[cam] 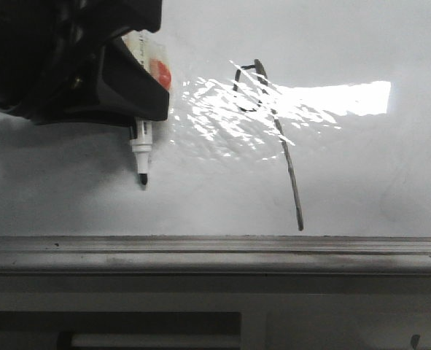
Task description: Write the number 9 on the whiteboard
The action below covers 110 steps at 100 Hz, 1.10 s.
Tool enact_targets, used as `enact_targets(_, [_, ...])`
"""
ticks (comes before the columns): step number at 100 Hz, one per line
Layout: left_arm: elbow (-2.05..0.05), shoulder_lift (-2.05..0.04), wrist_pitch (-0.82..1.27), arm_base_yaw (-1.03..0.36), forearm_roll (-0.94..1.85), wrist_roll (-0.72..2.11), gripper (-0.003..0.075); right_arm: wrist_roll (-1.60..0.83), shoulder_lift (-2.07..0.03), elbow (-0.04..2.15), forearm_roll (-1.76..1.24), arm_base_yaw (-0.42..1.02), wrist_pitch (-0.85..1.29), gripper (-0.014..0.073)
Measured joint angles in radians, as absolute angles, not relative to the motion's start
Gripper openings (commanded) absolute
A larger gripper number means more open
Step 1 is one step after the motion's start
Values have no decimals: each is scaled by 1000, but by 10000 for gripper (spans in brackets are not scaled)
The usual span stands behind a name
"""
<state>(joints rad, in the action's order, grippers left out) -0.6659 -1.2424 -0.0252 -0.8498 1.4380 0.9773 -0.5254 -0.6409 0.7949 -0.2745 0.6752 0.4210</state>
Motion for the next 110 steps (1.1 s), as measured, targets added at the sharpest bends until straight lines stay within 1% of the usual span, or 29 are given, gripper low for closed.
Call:
enact_targets(38, [-678, -1288, 0, -858, 1438, 977, -20, -525, -641, 795, -274, 674, 422, -57])
enact_targets(67, [-678, -1288, -31, -866, 1443, 975, -13, -524, -641, 795, -274, 674, 422, -57])
enact_targets(74, [-678, -1288, -31, -866, 1445, 973, 30, -524, -641, 795, -274, 674, 422, -57])
enact_targets(78, [-678, -1288, -31, -866, 1445, 973, 76, -524, -641, 795, -274, 674, 422, -57])
enact_targets(93, [-678, -1290, -37, -866, 1447, 973, 298, -524, -641, 795, -274, 674, 422, -57])
enact_targets(98, [-680, -1290, -37, -870, 1447, 973, 358, -524, -641, 795, -274, 674, 422, -57])
enact_targets(105, [-684, -1290, -37, -873, 1458, 973, 409, -524, -641, 795, -274, 674, 422, -57])
enact_targets(110, [-686, -1290, -35, -874, 1461, 973, 421, -524, -641, 795, -274, 674, 422, -57])
